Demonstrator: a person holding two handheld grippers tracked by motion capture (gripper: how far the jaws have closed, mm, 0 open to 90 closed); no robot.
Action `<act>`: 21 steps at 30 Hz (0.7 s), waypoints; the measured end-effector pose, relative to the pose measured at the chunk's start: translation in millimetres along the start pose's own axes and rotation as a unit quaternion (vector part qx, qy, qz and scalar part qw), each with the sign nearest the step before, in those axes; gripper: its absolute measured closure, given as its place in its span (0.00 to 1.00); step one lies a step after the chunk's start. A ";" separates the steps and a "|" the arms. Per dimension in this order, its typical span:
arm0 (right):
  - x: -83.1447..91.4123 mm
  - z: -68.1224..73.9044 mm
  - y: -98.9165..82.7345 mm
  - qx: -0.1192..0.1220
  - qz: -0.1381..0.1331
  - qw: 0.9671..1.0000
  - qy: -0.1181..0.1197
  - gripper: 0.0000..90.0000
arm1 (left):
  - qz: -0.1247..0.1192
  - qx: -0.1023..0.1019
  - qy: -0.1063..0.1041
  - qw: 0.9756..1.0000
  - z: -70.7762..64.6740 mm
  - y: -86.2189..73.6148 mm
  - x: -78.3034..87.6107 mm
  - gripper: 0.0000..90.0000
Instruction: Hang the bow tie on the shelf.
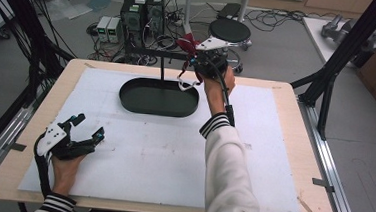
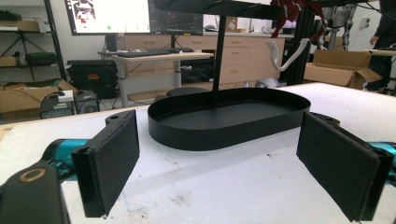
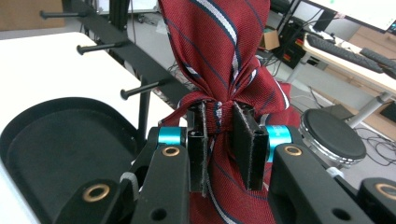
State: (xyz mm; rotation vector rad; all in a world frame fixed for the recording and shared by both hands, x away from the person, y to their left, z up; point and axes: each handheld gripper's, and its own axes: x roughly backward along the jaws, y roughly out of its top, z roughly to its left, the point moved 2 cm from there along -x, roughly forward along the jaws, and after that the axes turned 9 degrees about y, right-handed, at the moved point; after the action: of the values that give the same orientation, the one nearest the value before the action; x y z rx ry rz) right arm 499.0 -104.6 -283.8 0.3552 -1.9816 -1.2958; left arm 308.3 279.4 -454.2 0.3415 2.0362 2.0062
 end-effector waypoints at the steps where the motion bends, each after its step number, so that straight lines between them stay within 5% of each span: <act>1: -1.9 -0.8 1.4 -0.002 0.000 1.000 -0.001 0.85 | 0.000 0.000 0.000 1.000 0.0 0.0 0.0 0.15; 13: -15.5 -11.7 2.6 0.008 0.013 0.999 -0.032 0.85 | 0.000 0.000 -0.002 1.000 0.2 0.0 0.1 0.15; 21: -11.9 -22.0 -8.1 -0.006 0.020 0.999 -0.046 0.85 | 0.000 0.001 -0.002 1.000 0.0 0.0 0.3 0.15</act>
State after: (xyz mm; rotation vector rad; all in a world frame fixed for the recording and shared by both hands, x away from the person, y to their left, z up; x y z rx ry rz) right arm 521.5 -116.2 -291.0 0.2518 -2.0460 -1.3187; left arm 308.1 279.4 -454.3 0.3471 2.0347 2.0029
